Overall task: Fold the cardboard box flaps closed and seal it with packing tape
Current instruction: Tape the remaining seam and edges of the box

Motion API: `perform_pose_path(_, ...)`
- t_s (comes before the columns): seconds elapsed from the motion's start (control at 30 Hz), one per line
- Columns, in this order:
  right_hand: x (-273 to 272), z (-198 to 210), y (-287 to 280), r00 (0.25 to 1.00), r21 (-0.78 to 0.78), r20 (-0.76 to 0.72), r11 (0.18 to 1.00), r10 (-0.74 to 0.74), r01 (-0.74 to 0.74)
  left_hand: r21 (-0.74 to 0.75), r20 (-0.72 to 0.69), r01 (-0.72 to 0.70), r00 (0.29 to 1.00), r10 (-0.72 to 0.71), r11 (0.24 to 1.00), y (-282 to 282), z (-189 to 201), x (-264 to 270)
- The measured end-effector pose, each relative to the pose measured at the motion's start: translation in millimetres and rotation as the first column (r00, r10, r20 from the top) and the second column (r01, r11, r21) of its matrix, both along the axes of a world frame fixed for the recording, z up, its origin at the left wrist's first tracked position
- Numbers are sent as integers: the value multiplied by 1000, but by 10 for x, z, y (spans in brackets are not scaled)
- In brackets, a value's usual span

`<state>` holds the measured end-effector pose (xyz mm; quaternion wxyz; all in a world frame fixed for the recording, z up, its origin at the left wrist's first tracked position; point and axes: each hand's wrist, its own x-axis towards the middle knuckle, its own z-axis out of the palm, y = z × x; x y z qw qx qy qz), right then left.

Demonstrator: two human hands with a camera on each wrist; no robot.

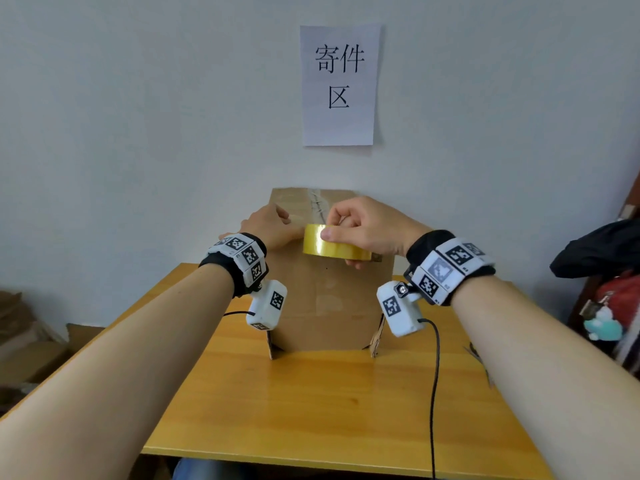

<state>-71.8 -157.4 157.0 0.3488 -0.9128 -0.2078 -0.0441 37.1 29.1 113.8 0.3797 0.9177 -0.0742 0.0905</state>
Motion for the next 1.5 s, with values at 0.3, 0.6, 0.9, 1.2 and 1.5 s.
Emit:
perform_pose_path(0.3, -24, 187, -1, 974, -171, 153, 966, -166, 192, -35, 8, -8, 1000, 9, 999, 13, -98, 109)
perform_pose_path(0.6, -179, 167, -460, 880, -277, 298, 849, -370, 451, -46, 41, 17, 999, -16, 999, 46, -155, 203)
perform_pose_path(0.9, -88, 7, -622, 752, -332, 486, 703, -444, 630, -45, 64, -5, 998, 8, 999, 0, -162, 195)
perform_pose_path(1.2, 148, -80, -638, 678, -344, 566, 613, -469, 711, -64, 57, -116, 991, 120, 991, -8, -206, 250)
perform_pose_path(1.5, 220, -83, -565, 639, -357, 587, 549, -497, 755, 53, 109, -139, 985, 133, 989, -29, -168, 143)
